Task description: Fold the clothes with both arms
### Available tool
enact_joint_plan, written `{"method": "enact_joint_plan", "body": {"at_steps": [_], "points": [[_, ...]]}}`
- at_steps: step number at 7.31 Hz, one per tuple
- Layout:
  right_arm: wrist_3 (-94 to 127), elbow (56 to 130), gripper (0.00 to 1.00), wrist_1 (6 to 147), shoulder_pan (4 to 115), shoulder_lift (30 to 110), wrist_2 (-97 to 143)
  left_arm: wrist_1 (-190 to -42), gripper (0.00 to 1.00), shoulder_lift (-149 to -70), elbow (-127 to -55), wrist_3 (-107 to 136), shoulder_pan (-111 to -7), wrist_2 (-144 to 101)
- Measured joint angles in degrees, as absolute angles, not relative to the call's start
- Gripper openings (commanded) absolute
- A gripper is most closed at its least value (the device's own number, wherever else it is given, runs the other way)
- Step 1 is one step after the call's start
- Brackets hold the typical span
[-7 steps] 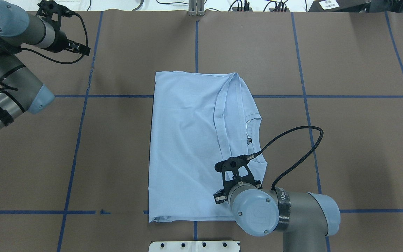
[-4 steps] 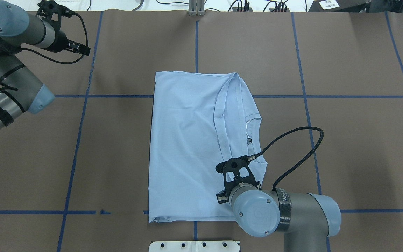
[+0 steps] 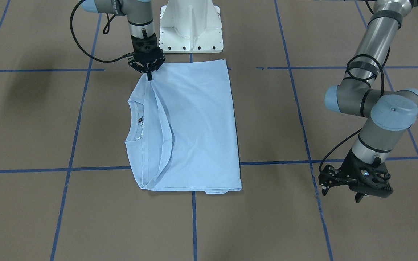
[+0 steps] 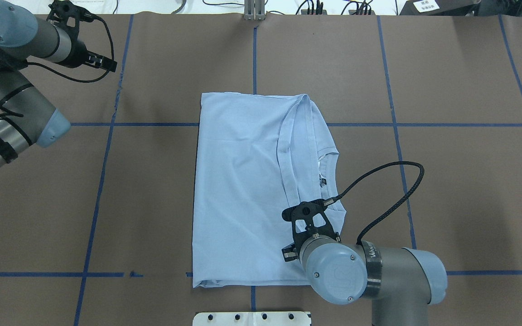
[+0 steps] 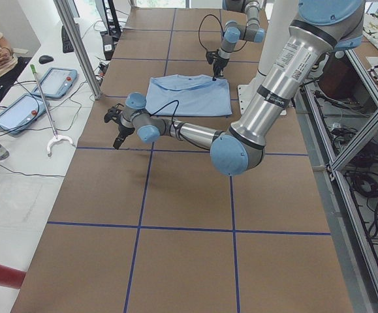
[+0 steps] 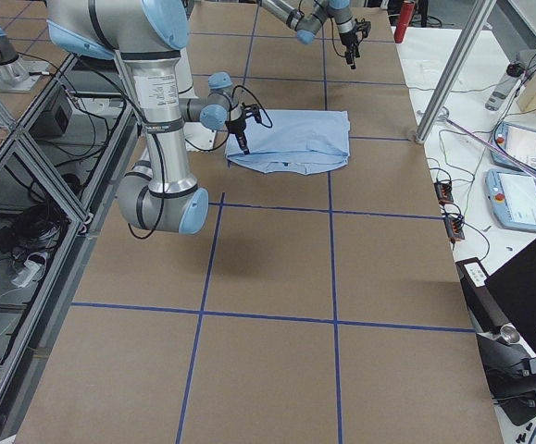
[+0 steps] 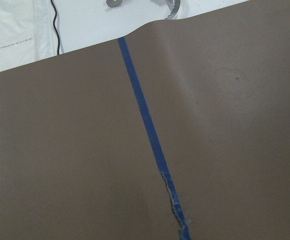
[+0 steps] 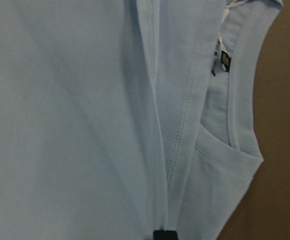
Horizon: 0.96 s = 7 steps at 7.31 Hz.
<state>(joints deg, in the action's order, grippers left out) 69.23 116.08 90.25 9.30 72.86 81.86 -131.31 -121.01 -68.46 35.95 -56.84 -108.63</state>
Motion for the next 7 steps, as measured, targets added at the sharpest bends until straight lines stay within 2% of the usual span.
{"method": "enact_joint_plan", "body": {"at_steps": [1, 2, 5, 7], "points": [[72.2, 117.0, 0.0, 90.2, 8.8, 75.0, 81.5, -131.3, 1.0, -121.0, -68.5, 35.9, -56.8, -108.6], [75.6, 117.2, 0.99, 90.1, 7.7, 76.0, 80.9, -131.3, 1.0, -121.0, -68.5, 35.9, -56.8, -108.6], [77.6, 117.2, 1.0, 89.7, 7.7, 75.0, 81.0, -131.3, 1.0, -121.0, -68.6, 35.9, -56.8, -109.1], [76.3, 118.1, 1.0, 88.5, 12.9, 72.7, 85.5, -131.2, 1.0, -120.5, -69.7, 37.3, -56.7, -112.0]]}}
